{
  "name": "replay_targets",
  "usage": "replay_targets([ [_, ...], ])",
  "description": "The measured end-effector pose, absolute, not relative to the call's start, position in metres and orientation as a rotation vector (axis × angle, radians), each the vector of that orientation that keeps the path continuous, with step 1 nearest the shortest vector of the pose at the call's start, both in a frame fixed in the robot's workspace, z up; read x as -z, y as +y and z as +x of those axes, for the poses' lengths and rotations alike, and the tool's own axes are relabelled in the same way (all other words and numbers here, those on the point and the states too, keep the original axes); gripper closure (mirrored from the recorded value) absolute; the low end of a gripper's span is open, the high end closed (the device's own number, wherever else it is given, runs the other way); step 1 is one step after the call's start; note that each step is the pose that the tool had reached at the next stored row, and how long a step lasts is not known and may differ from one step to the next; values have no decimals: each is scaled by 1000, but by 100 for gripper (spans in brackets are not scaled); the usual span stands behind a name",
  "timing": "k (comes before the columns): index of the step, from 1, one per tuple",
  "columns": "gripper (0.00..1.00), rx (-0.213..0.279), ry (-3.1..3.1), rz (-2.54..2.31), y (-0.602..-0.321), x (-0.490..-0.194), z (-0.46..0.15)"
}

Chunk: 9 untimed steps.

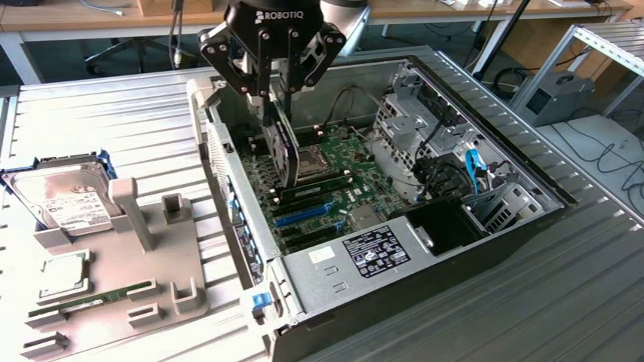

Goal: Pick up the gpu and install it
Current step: 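Pick up the gpu and move the gpu toward the slot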

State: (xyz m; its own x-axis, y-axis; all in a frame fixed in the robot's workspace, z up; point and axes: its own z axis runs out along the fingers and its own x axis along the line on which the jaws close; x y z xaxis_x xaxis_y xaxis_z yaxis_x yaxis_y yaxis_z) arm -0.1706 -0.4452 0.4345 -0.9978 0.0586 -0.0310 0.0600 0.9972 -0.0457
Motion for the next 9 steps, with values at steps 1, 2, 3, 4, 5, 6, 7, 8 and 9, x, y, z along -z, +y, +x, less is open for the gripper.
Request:
replay_targets([
  [1, 74, 73, 3110, 92, -445, -434, -169],
  [2, 74, 73, 3110, 92, -445, -434, -168],
  [3, 74, 73, 3110, 92, -445, -434, -167],
  [4, 74, 73, 3110, 92, -445, -434, -166],
  [5, 74, 74, 3110, 92, -445, -434, -164],
  [6, 74, 74, 3110, 92, -445, -434, -163],
  [7, 74, 74, 3110, 92, -445, -434, -162],
  [8, 74, 74, 3110, 92, -445, -433, -160],
  [9, 74, 74, 3110, 92, -445, -433, -159],
])
